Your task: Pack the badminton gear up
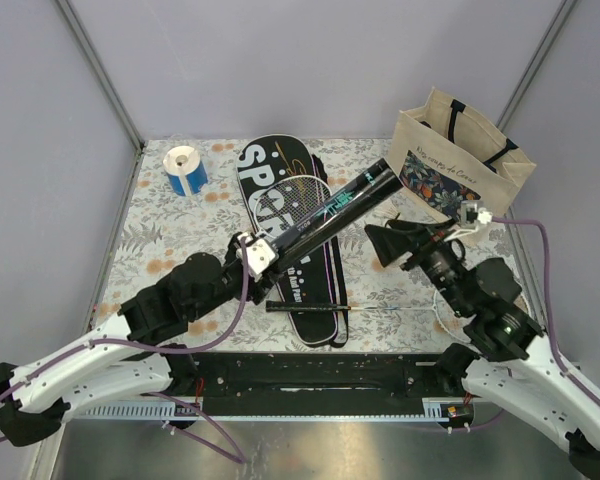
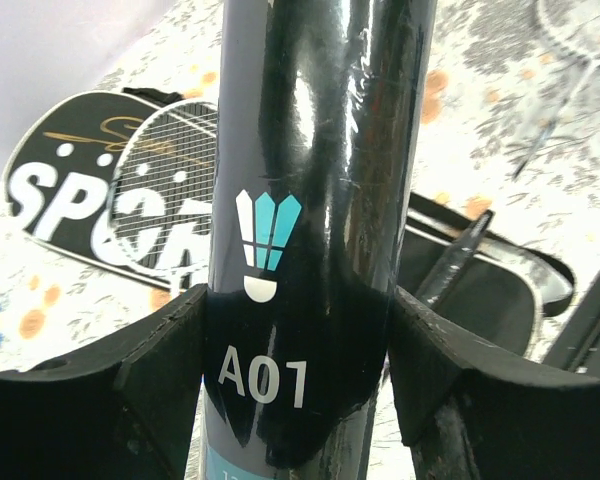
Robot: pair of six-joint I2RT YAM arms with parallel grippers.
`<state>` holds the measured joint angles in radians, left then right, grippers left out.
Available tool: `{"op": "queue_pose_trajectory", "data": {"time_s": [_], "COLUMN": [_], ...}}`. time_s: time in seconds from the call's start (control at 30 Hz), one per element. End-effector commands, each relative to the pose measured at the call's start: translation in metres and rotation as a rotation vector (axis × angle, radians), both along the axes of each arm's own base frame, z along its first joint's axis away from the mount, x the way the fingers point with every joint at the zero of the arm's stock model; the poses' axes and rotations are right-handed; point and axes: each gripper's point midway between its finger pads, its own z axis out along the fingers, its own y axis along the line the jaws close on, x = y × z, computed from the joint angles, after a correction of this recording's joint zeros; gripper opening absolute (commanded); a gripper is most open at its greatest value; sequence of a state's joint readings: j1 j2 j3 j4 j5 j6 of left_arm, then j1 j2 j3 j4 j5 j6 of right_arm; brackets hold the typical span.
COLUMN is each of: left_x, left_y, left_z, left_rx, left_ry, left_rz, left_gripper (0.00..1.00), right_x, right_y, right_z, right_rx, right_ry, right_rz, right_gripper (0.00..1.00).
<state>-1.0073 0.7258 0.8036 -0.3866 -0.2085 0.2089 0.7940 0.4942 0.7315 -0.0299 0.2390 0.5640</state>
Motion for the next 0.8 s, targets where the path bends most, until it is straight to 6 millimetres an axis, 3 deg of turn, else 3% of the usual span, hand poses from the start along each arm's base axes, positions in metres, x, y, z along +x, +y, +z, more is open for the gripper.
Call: {"op": "queue_pose_trajectory", "data": {"time_s": [0.0, 0.27, 0.3, 0.4, 0.5, 0.6, 0.77], "left_x": [-0.016, -0.039, -0.042, -0.041, -0.033, -0.029, -0.017], "left_y": [-0.020, -0.029, -0.030, -0.031, -0.031, -0.042, -0.063], "left_z": [0.038, 0.027, 0.025, 0.021, 0.024, 0.026, 0.021], "left_rx": [-0.253, -0.303, -0.297, -0.273, -0.272, -0.248, -0.176], "left_ry": [0.005, 0.029, 0.036, 0.062, 0.092, 0.131, 0.151], "left_rz": [-0.085, -0.215, -0.230, -0.223, -0.166, -0.171, -0.185], "left_gripper": [0.00, 0.00, 0.00, 0.00, 0.27, 0.75, 0.83], "right_x": [0.007, 0.035, 0.037, 0.033, 0.026, 0.019, 0.014], "right_y": [0.024, 0.053, 0.057, 0.067, 0.072, 0.085, 0.104], "right_z": [0.034, 0.040, 0.041, 0.046, 0.046, 0.041, 0.029], "right_rx": [0.112, 0.186, 0.175, 0.170, 0.194, 0.229, 0.259], "right_ry": [-0.061, -0.017, -0.020, -0.072, -0.100, -0.099, -0.067], "right_rz": [0.065, 0.075, 0.083, 0.136, 0.184, 0.269, 0.370], "right_gripper": [1.00, 0.99, 0.96, 0.72, 0.46, 0.36, 0.27]}}
